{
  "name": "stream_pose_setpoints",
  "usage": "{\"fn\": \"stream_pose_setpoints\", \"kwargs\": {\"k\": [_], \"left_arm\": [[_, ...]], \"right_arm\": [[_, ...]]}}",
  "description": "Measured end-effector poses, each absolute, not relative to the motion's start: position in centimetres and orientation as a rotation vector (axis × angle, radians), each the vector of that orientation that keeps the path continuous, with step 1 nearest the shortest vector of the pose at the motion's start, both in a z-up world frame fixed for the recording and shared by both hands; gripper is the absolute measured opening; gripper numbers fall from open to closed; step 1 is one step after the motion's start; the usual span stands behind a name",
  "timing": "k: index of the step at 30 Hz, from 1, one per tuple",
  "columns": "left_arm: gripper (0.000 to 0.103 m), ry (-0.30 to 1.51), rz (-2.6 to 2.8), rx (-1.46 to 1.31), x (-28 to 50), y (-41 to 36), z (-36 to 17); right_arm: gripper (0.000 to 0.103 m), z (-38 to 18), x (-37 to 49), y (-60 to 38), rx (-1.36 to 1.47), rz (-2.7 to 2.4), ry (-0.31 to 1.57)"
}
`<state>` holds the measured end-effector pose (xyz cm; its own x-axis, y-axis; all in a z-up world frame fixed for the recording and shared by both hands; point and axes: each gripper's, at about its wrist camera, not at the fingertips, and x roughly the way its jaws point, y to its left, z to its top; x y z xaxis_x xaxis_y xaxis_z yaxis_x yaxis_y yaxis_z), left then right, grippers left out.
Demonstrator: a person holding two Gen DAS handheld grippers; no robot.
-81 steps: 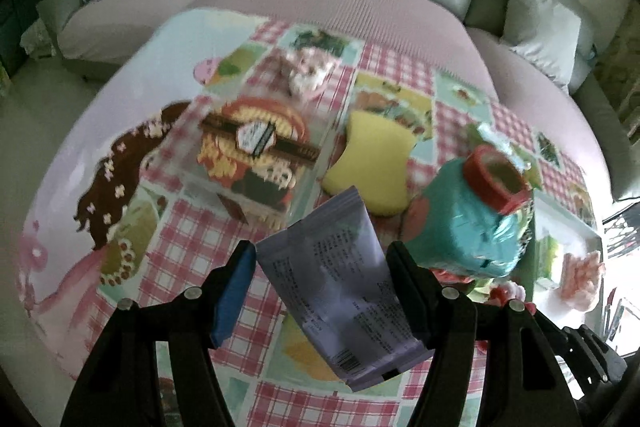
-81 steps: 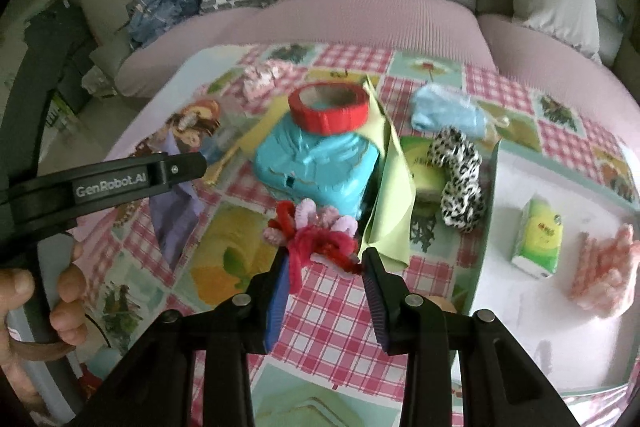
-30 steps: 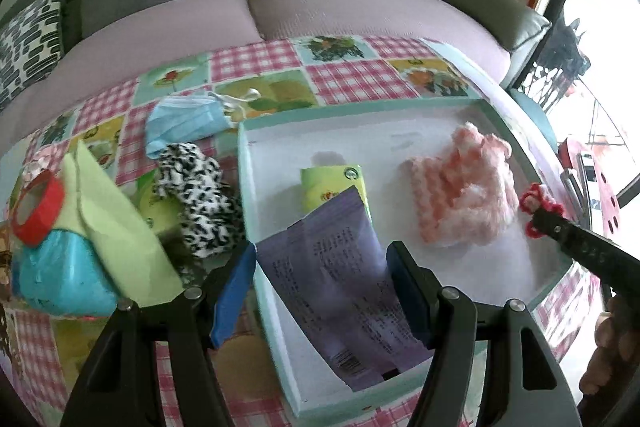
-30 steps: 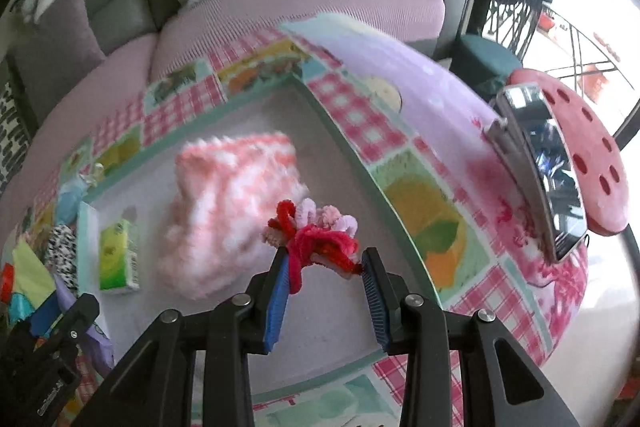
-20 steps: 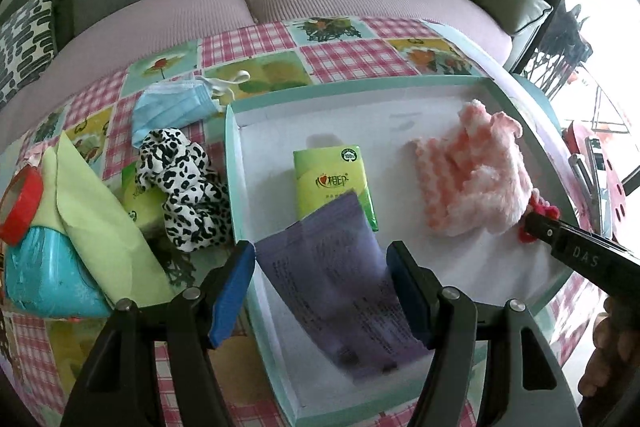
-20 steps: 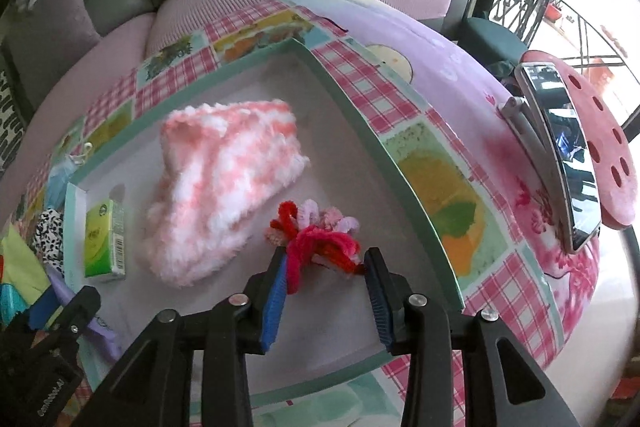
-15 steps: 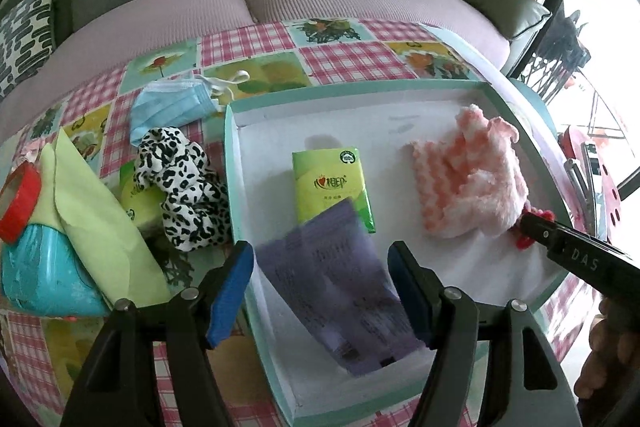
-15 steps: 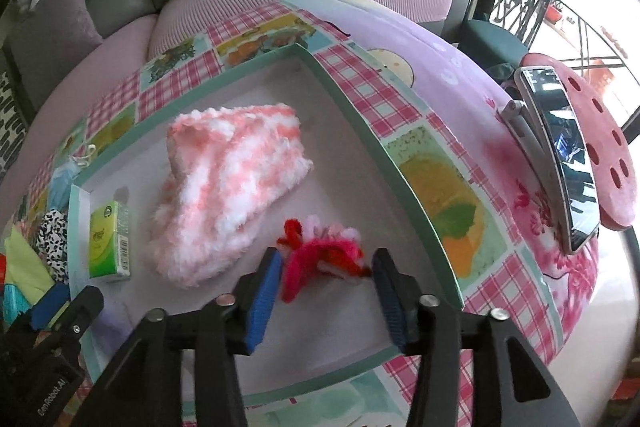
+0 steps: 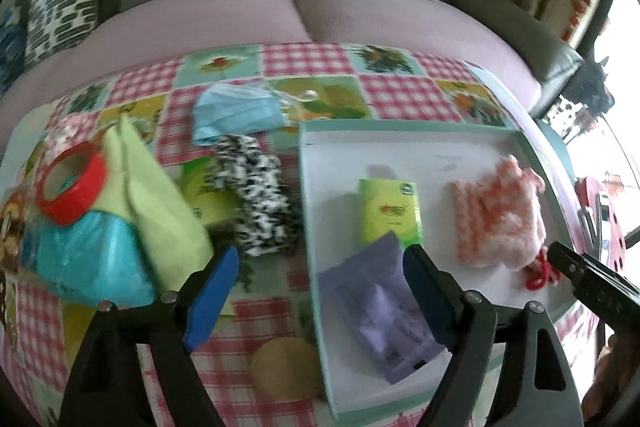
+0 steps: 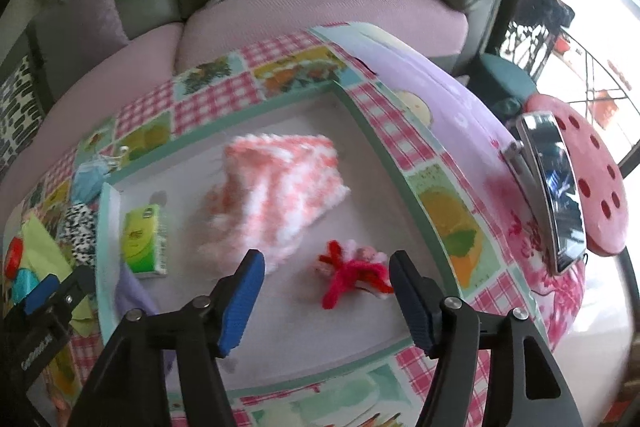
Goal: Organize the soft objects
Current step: 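Open the right gripper releasing the red toy into the tray while the left gripper holds the packet, then open the left gripper releasing the lavender packet into the tray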
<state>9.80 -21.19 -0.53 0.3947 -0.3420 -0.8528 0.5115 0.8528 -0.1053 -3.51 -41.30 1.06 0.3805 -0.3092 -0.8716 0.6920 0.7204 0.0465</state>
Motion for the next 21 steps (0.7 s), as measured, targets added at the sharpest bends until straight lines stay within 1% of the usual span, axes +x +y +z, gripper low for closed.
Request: {"fn": "stream_pose_setpoints", "kwargs": {"k": [3,5,9,14,18,21], "left_arm": [[0.085,1.035,-0.506,0.162,10.2,-20.1,-0.2],[0.085,1.031,-0.487,0.158,10.3,-19.5,0.1],[0.085,1.024,-0.457,0.145,10.4,-17.9,1.0],[0.085,0.985,-0.409,0.15,10.3,-15.9,2.8],[0.085,0.949,-0.377,0.132,10.4,-14.0,4.4],[0.085,0.931,-0.353,0.118,10.7,-12.4,5.4]], "right_arm": [[0.071,1.9,-2.7,-39.8,0.411,-0.627,0.971],[0.079,2.4,-2.1,-38.6,0.393,-0.578,0.954],[0.079,3.1,-1.0,-36.3,0.381,-0.487,0.927],[0.087,2.8,0.1,-34.1,0.353,-0.42,0.939],[0.087,2.0,0.8,-33.1,0.337,-0.397,0.967],[0.09,1.6,1.1,-32.6,0.321,-0.391,0.979]]}}
